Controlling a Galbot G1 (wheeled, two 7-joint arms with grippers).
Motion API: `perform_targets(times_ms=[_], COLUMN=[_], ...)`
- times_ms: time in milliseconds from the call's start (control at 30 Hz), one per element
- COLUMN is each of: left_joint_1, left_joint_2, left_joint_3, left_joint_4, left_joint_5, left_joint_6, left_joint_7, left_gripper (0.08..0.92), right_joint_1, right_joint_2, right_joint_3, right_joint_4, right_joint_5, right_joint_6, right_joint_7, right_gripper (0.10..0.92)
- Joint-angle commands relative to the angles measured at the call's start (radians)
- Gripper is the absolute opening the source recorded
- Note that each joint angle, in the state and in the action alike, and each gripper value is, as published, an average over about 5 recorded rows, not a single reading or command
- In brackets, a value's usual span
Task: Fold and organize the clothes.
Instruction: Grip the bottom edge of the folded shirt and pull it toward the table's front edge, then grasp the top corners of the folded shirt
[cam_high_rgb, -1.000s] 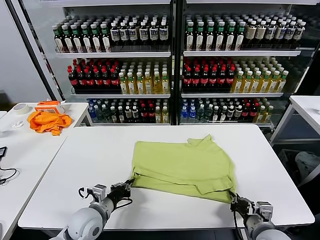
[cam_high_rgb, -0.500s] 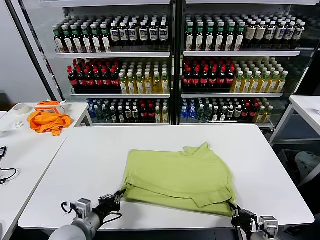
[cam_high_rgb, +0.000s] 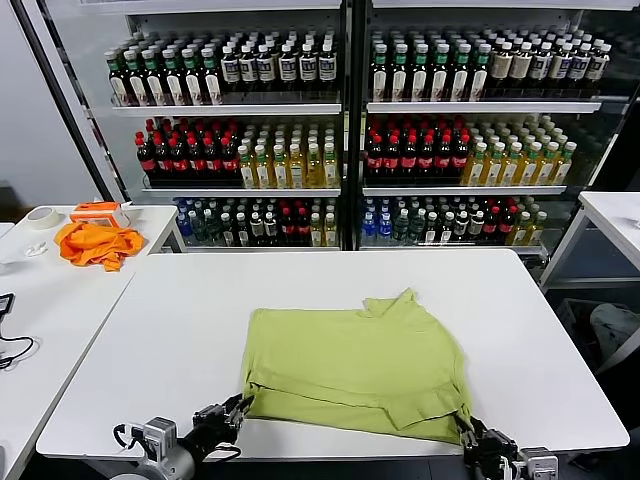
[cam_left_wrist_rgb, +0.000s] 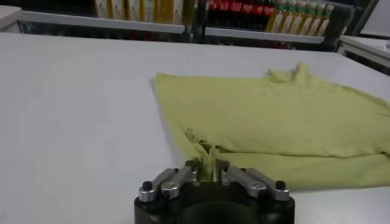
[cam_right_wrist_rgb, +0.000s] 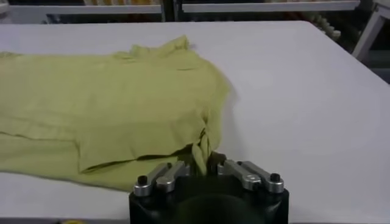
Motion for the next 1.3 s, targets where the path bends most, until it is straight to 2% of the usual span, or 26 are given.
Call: perform_targets(times_ms=[33,167,367,467,567,900,1300], left_joint_1=[-0.052,-0.139,-0.340,-0.451,-0.548,-0.696,-0.802], left_joint_2=[0.024,0.031,0.033,0.043,0.037,-0.030,-0.065], left_joint_3=[-0.081,-0.081,0.035,0.100,0.150,0.248,0.328], left_joint_4=[-0.020,0.022,0.170,0.276,0.362,0.553,0.702], left_joint_5=[-0.081,-0.110,-0.109,-0.117,-0.125,-0.067,-0.005], left_joint_6=[0.005,0.002,0.000,0.000,-0.002,-0.028,-0.033], left_joint_7=[0.003,0.013,0.044,0.075,0.095,0.143,0.208], left_gripper=[0.369,0.491,0.664,0.748,0.805,0.823,0.823], right_joint_1=[0.002,0.109,0.464,0.660,0.822,1.080,1.153], right_joint_2=[-0.066,-0.114,-0.139,-0.124,-0.097,0.017,0.127], right_joint_3=[0.103,0.107,-0.103,-0.241,-0.353,-0.523,-0.591], right_joint_4=[0.073,0.080,-0.084,-0.193,-0.299,-0.638,-0.870], right_joint_5=[0.105,0.235,0.259,0.282,0.291,0.227,0.146], right_joint_6=[-0.019,-0.033,-0.033,-0.028,-0.024,-0.024,0.015], right_joint_7=[0.010,0.051,0.123,0.149,0.162,0.172,0.164], right_gripper=[0.485,0.606,0.771,0.814,0.821,0.823,0.823])
